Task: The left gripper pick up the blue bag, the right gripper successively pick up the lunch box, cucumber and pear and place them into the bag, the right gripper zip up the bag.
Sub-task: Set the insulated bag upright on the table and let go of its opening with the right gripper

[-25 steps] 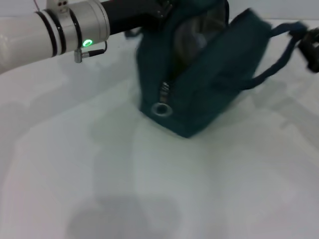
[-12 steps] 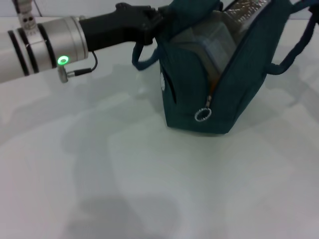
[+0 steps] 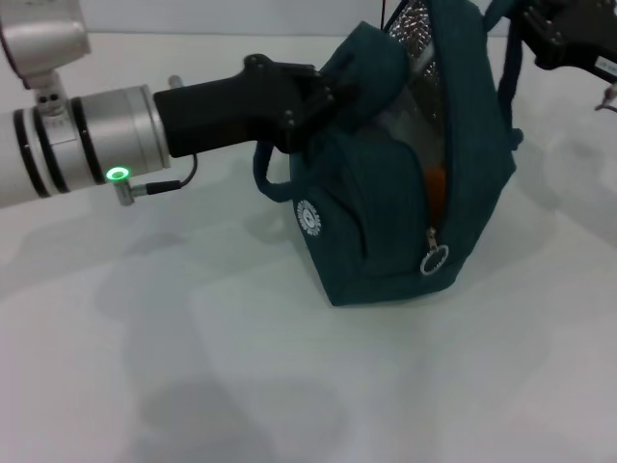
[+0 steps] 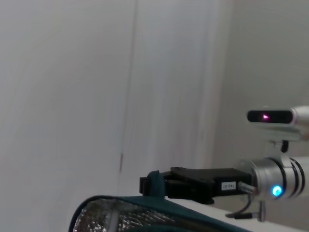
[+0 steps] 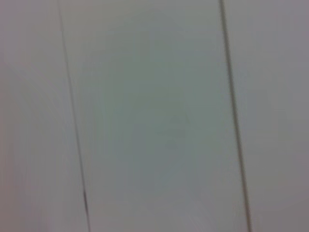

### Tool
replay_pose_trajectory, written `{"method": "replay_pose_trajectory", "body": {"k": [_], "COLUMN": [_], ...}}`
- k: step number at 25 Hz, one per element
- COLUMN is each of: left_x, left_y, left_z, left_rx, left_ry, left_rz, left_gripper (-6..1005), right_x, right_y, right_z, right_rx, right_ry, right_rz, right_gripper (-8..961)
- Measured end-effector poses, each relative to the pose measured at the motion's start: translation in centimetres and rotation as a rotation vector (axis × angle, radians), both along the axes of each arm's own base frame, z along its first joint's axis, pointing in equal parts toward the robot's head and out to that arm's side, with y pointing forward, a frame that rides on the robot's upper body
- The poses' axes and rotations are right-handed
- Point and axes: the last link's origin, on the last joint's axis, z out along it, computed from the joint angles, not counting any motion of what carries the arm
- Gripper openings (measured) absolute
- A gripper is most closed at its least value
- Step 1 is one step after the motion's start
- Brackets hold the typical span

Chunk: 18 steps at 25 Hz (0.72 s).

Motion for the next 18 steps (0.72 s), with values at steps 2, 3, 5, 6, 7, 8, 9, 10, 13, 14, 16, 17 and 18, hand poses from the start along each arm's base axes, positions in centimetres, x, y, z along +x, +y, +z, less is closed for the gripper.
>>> {"method": "replay_pose_trajectory", "body": {"k": [2,3,5,6,7,8,9,10,13,14,16,17,18], "left_x": [-0.4,-0.6,-1.0,-1.2,-1.4,-1.6,-1.7,-1.7,-1.7,-1.7,-1.7,-1.8,-1.8], "left_y": [0.0,0.1,0.3,0.3,0.3,0.2,0.1,0.1,-0.1,-0.1,-0.2,-0.2,-0.2], "left_z": [0.2,0.3,0.3,0.2,0.1,0.0,-0.1,-0.2,-0.6,-0.7,-0.9,-0.9,-0.9], "left_rx": [0.014,0.024,0.044,0.057,0.068,0.080,0.089,0.097,0.106,0.108,0.116,0.120,0.124], "left_ry": [-0.024,-0.035,-0.036,-0.029,-0.021,-0.012,-0.006,0.002,0.014,0.017,0.024,0.027,0.029], "left_rz": [0.032,0.049,0.067,0.069,0.066,0.056,0.047,0.034,0.007,0.001,-0.011,-0.016,-0.019], "left_gripper": [48,48,49,49,49,49,49,49,49,49,49,50,50], "right_x": [-0.9,-1.2,-1.3,-1.3,-1.3,-1.2,-1.2,-1.1,-1.1,-1.2,-1.2,-1.2,-1.2], "right_y": [0.4,0.5,0.5,0.4,0.4,0.3,0.3,0.2,0.2,0.2,0.2,0.2,0.2], "right_z": [-0.4,-0.4,-0.7,-0.9,-1.1,-1.4,-1.6,-1.7,-1.9,-1.9,-1.9,-1.9,-1.9], "right_rx": [-0.007,-0.009,-0.011,-0.011,-0.005,0.004,0.012,0.020,0.026,0.025,0.025,0.027,0.028], "right_ry": [-0.007,-0.007,-0.007,-0.009,-0.015,-0.023,-0.031,-0.038,-0.048,-0.048,-0.046,-0.044,-0.041], "right_rz": [0.022,0.028,0.030,0.030,0.030,0.029,0.028,0.026,0.030,0.031,0.031,0.030,0.027], "right_gripper": [63,63,63,63,62,62,62,62,72,77,87,92,97]}}
